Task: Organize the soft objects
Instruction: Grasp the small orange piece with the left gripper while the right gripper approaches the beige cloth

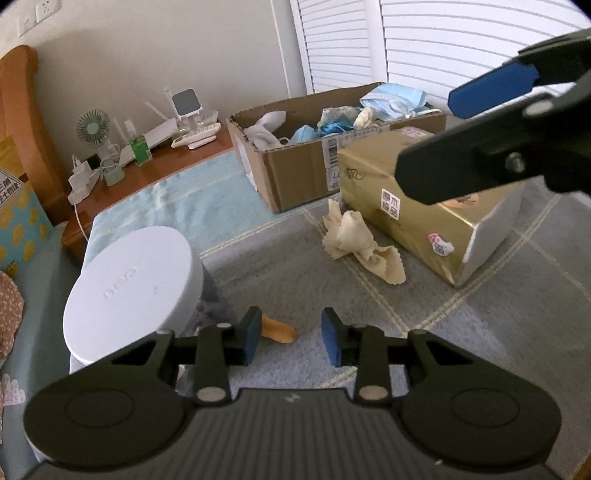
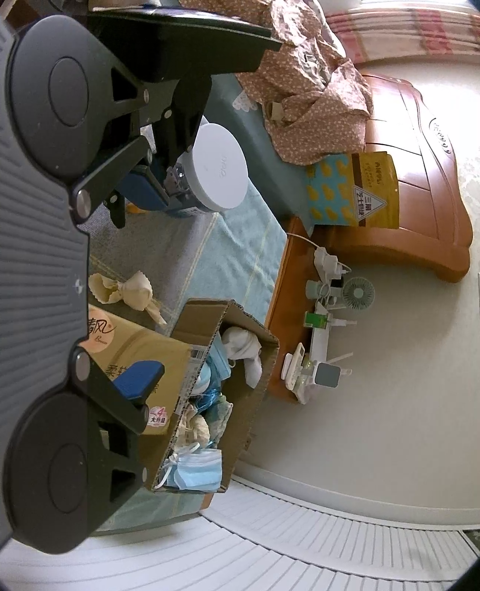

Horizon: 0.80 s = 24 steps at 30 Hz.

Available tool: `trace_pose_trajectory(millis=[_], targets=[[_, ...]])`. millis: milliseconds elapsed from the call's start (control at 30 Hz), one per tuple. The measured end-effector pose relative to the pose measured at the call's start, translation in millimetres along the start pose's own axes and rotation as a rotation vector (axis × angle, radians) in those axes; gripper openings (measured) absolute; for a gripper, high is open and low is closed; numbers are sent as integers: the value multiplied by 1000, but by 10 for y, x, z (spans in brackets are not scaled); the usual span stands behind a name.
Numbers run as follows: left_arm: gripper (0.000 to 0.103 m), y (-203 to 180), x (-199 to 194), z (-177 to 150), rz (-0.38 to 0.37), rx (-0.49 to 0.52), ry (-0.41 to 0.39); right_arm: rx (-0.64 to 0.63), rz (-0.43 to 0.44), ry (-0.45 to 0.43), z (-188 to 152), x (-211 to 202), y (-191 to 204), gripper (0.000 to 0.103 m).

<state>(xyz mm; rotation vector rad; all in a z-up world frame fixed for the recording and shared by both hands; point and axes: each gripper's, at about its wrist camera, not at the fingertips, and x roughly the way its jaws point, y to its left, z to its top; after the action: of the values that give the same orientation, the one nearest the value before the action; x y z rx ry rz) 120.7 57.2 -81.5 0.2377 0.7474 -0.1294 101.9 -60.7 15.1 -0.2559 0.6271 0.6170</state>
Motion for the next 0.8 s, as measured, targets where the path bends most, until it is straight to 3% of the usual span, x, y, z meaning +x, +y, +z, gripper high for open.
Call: trace_pose_trajectory(millis=[233, 467, 800], targets=[[9, 10, -26, -11, 25, 8, -13, 16, 6, -11, -19, -16, -38, 92], [9, -3, -131, -40, -47, 16, -10, 28, 2, -16, -28, -38, -78, 92], [20, 65, -43, -80, 15, -99, 30, 42, 2, -15, -59, -52, -99, 92]])
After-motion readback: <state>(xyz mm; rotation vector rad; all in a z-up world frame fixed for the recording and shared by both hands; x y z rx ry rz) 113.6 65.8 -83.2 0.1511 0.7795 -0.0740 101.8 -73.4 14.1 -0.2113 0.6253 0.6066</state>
